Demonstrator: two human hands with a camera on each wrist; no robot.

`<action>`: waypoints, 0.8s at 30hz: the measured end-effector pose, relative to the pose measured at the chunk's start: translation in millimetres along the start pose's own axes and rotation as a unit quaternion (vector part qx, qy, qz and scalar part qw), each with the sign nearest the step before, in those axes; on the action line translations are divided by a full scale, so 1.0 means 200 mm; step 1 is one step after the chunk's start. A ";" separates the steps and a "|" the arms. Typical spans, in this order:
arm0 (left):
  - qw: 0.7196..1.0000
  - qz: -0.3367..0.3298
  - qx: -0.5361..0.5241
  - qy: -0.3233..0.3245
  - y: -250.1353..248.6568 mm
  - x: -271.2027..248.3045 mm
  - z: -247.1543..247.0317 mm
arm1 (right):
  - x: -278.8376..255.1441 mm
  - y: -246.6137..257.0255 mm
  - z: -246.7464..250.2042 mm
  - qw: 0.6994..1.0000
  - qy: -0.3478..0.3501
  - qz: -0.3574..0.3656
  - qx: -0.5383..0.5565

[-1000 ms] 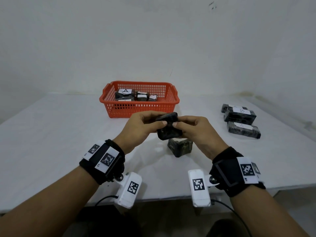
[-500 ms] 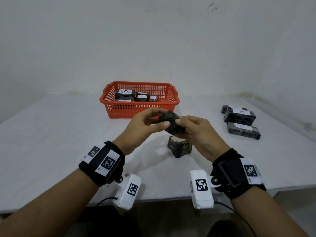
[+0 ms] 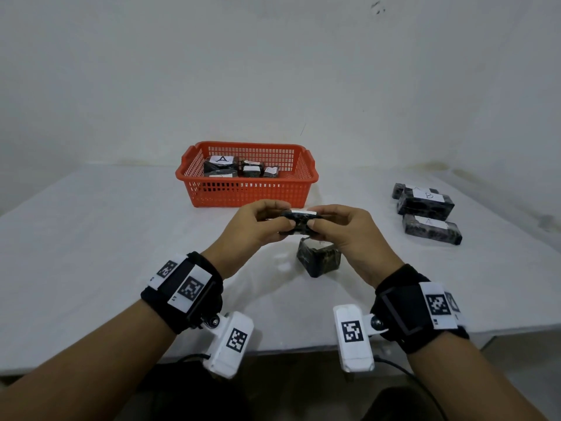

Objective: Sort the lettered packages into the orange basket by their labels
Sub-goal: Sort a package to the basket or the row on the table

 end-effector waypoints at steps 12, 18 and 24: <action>0.998 0.028 -0.063 0.002 0.04 0.00 -0.04 | 0.01 -0.08 -0.05 0.998 -0.013 -0.036 0.047; 0.997 0.007 -0.071 -0.030 0.03 0.01 -0.02 | 0.01 -0.06 -0.05 0.999 -0.001 -0.015 0.039; 0.997 0.016 -0.077 -0.015 0.04 0.01 -0.03 | 0.01 -0.02 -0.02 1.000 -0.010 0.004 0.017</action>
Point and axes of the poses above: each hand's wrist, its own x-axis towards the middle knuckle, its own z-axis out of the back of the hand, y = z × x, the point moved 9 cm from there along x, towards the middle knuckle, and after that the axes turned 11 degrees about z, right-handed, at the moved point
